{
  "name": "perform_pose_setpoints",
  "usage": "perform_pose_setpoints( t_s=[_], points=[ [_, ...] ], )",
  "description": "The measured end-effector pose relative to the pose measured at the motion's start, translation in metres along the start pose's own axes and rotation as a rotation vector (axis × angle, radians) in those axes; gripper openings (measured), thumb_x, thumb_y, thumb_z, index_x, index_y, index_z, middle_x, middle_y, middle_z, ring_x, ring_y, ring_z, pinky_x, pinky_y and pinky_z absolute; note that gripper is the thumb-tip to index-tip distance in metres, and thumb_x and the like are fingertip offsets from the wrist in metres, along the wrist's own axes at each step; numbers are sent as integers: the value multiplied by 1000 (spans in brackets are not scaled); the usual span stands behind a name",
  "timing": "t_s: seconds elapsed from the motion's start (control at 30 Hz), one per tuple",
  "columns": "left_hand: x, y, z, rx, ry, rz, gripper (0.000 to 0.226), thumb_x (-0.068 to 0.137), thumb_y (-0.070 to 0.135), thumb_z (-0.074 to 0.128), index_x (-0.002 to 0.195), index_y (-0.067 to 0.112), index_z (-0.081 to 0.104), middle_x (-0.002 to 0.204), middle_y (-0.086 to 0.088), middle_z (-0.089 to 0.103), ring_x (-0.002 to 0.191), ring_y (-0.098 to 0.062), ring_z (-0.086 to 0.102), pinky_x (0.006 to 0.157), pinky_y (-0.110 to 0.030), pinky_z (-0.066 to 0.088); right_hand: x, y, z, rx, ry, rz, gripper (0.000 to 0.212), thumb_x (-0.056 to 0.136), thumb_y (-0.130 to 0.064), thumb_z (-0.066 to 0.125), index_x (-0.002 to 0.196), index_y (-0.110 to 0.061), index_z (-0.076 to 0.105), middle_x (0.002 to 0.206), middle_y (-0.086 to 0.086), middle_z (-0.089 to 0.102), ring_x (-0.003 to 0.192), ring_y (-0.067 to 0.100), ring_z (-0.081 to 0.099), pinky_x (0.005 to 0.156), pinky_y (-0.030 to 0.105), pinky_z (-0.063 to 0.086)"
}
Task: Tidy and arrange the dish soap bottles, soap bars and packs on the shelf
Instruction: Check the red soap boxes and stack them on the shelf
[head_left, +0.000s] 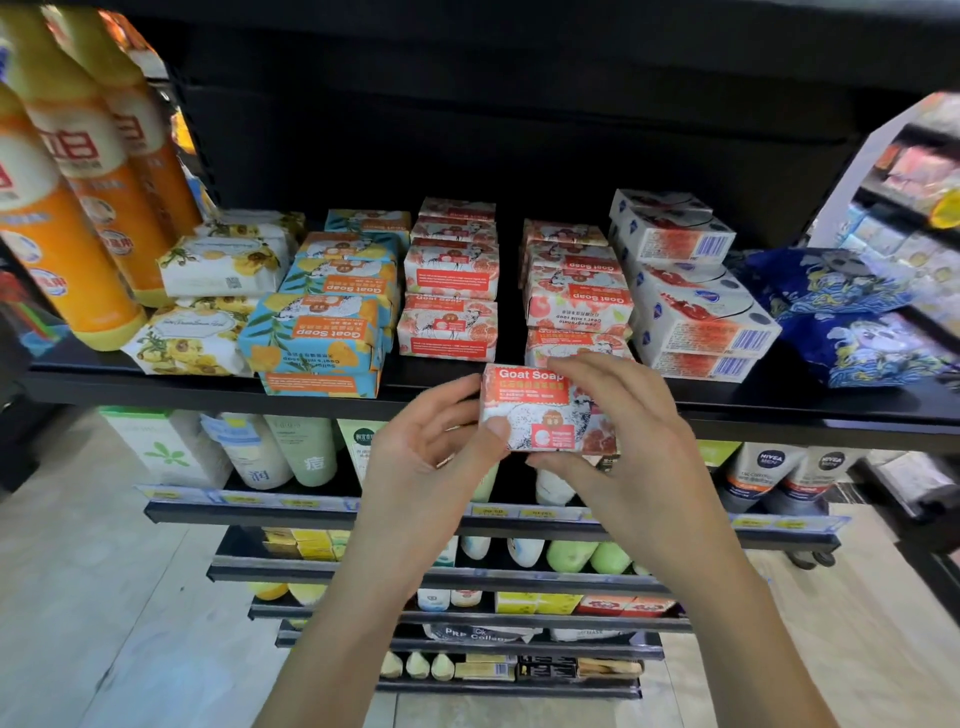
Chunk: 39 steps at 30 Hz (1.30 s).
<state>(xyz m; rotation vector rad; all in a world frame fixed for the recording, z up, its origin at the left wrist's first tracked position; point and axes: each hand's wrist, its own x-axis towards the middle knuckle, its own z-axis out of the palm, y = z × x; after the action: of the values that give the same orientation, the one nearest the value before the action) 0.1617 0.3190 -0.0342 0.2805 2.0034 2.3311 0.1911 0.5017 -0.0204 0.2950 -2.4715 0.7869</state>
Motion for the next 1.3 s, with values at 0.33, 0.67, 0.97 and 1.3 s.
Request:
perform_pose_setpoints(
  t_s=[0.33, 0.67, 0.97, 1.3],
  points=[
    [51, -24, -25, 1022, -61, 419, 56, 88, 46, 75, 137, 20, 65, 141, 5, 59, 135, -10, 44, 113, -20, 24, 50, 25, -28, -79, -72, 156, 73, 87, -27, 80, 151, -19, 47, 138, -13, 41, 133, 6, 36, 111, 8, 24],
    [63, -57, -33, 1094, 43, 596, 46, 87, 33, 78, 128, 15, 71, 133, -1, 67, 128, -20, 55, 114, -23, 24, 60, 25, -32, -35, -28, 172, 67, 77, -42, 82, 139, -23, 61, 137, -16, 49, 130, 2, 44, 115, 28, 37],
    [63, -56, -33, 1010, 18, 590, 46, 88, 40, 67, 126, 15, 73, 132, 0, 69, 128, -14, 51, 116, -12, 14, 164, -6, -12, -214, -321, 78, 81, 80, -46, 84, 149, -21, 50, 150, -1, 52, 138, 18, 47, 110, 31, 39],
    [65, -55, -33, 964, 12, 586, 47, 81, 31, 83, 124, 16, 73, 129, 2, 70, 127, -11, 51, 115, -9, 13, 214, 16, 33, -382, -453, 169, 82, 69, -50, 90, 134, -19, 52, 134, 5, 52, 114, 22, 55, 93, 40, 52]
  ],
)
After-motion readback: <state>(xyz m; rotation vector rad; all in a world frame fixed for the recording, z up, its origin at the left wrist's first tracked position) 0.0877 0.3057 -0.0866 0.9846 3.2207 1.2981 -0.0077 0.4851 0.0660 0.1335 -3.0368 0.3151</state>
